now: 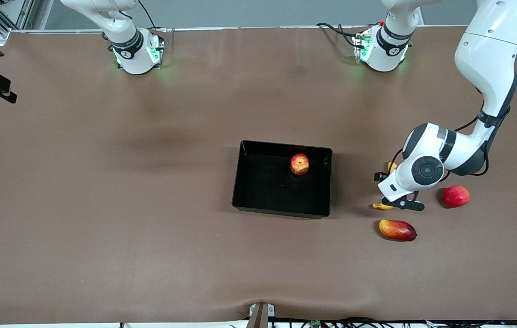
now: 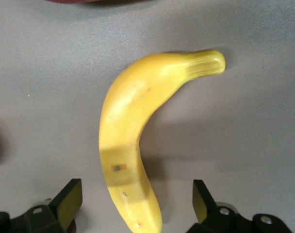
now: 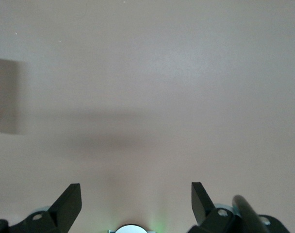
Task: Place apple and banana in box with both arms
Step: 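Move the left gripper over the yellow banana, then lower the left gripper and grasp the banana at its middle, then lift the banana and carry it over the box with the left gripper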
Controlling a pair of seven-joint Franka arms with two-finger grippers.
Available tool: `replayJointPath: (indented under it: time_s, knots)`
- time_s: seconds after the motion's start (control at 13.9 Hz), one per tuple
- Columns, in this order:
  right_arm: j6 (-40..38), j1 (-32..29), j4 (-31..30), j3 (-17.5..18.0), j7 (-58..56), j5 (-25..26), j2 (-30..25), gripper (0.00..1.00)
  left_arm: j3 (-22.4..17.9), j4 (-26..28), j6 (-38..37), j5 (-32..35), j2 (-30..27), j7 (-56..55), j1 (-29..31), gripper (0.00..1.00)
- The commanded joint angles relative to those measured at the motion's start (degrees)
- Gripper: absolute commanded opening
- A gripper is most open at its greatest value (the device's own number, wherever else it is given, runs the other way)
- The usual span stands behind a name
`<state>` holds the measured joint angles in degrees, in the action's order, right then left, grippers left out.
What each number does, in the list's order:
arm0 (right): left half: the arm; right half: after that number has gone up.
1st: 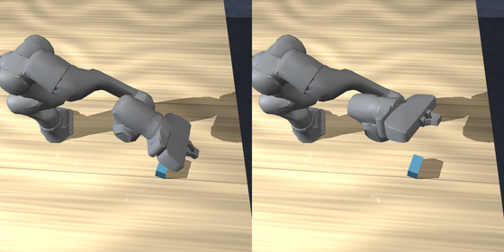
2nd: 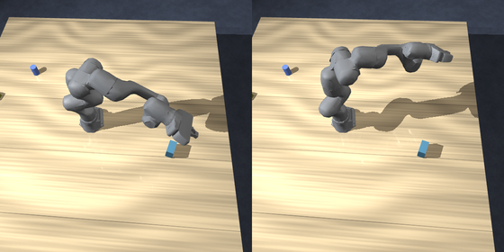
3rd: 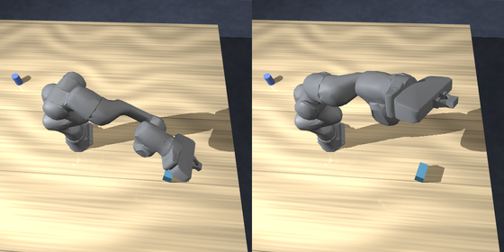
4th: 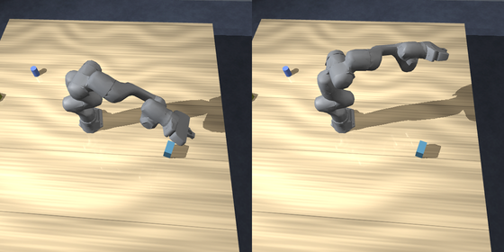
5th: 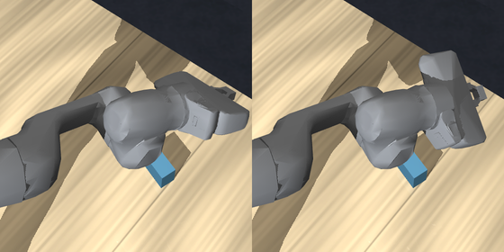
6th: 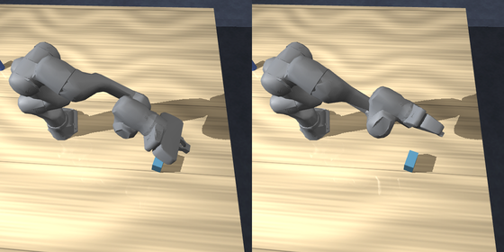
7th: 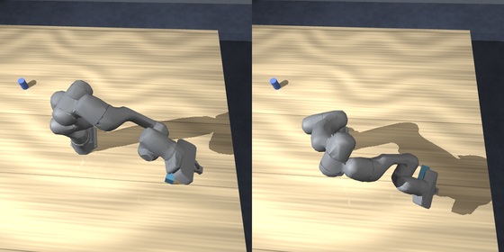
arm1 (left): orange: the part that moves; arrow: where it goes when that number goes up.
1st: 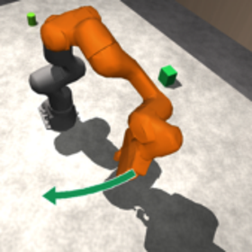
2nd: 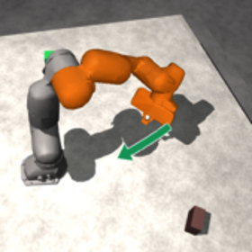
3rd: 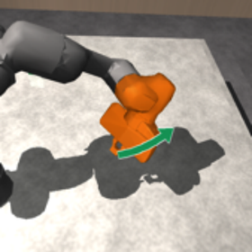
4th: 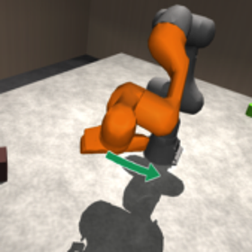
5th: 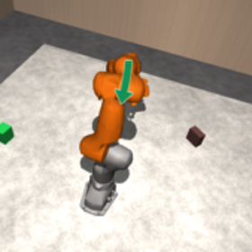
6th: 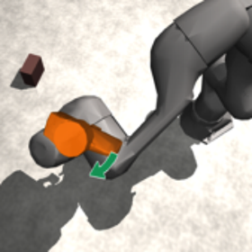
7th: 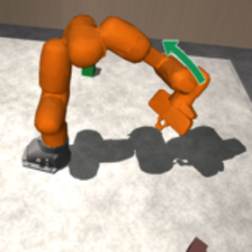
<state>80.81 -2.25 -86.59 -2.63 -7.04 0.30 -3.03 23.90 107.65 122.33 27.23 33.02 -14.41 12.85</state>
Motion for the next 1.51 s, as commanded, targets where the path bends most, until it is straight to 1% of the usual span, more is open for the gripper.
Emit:
replayJointPath:
  time_s: [0.0,0.07,0.14,0.22,0.29,0.36,0.43,0.5,0.72,0.86,0.94,1.01,1.15,1.29,1.44]
  knots:
    - [0.2,-0.9,-0.3,0.7,-0.3,0.8,-0.5,1.00,0.4,2.3,0.9,2.3,-1.6,-0.5,1.0,1.00]
    - [0.2,-0.8,-0.4,0.7,-0.3,0.8,-0.5,1.00,0.4,2.3,0.9,3.0,-1.4,-0.5,1.4,1.00]
    - [0.2,-0.9,-0.4,0.7,-0.3,0.8,-0.5,1.00,0.4,2.3,0.9,3.7,-0.9,-0.5,1.4,0.89]
    - [0.2,-1.0,-0.4,0.7,-0.3,0.8,-0.5,1.00,0.4,2.2,0.9,4.6,-0.7,-0.5,1.4,0.63]
    - [0.2,-1.0,-0.4,0.6,-0.3,0.8,-0.4,1.00,0.4,1.8,1.0,5.0,-0.1,-0.8,1.5,0.40]
    - [0.2,-1.0,-0.3,0.7,-0.3,0.8,-0.3,1.00,0.4,1.7,1.2,5.3,0.0,-0.9,1.5,0.22]
    - [0.2,-0.8,-0.4,0.6,-0.3,0.8,-0.3,1.00,0.3,1.7,1.5,5.4,0.0,-1.1,1.7,0.07]
    - [0.2,-0.9,-0.3,0.7,-0.3,0.8,-0.3,1.00,0.3,1.6,1.5,5.3,-0.1,-2.0,1.7,0.00]
    - [0.2,-0.9,-0.3,0.7,-0.3,0.8,-0.3,1.00,0.4,1.0,1.3,5.3,-0.6,-4.2,1.3,0.00]
    - [0.3,-0.9,-0.2,0.7,-0.3,0.8,-0.3,1.00,1.3,-0.4,0.7,4.4,-2.2,-4.3,1.0,0.00]
    - [0.3,-0.9,-0.3,0.7,-0.3,0.8,-0.3,1.00,2.7,-1.2,0.5,4.1,-3.7,-4.7,1.1,0.00]
    - [0.3,-0.9,-0.2,0.6,-0.3,0.8,-0.3,1.00,4.3,-2.2,-1.2,3.0,-4.9,-5.4,1.3,0.00]
    - [0.3,-0.9,-0.2,0.7,-0.3,0.8,-0.3,1.00,7.6,-6.7,-6.8,-1.4,-6.0,-8.2,1.0,0.00]
    - [0.3,-0.9,-0.2,0.7,-0.3,0.8,-0.3,1.00,12.5,-13.1,-14.2,-4.5,-6.2,-13.0,0.7,0.00]
    - [0.3,-0.9,-0.2,0.7,-0.3,0.8,-0.3,1.00,17.0,-18.8,-19.2,-7.5,-5.7,-17.2,0.0,0.00]
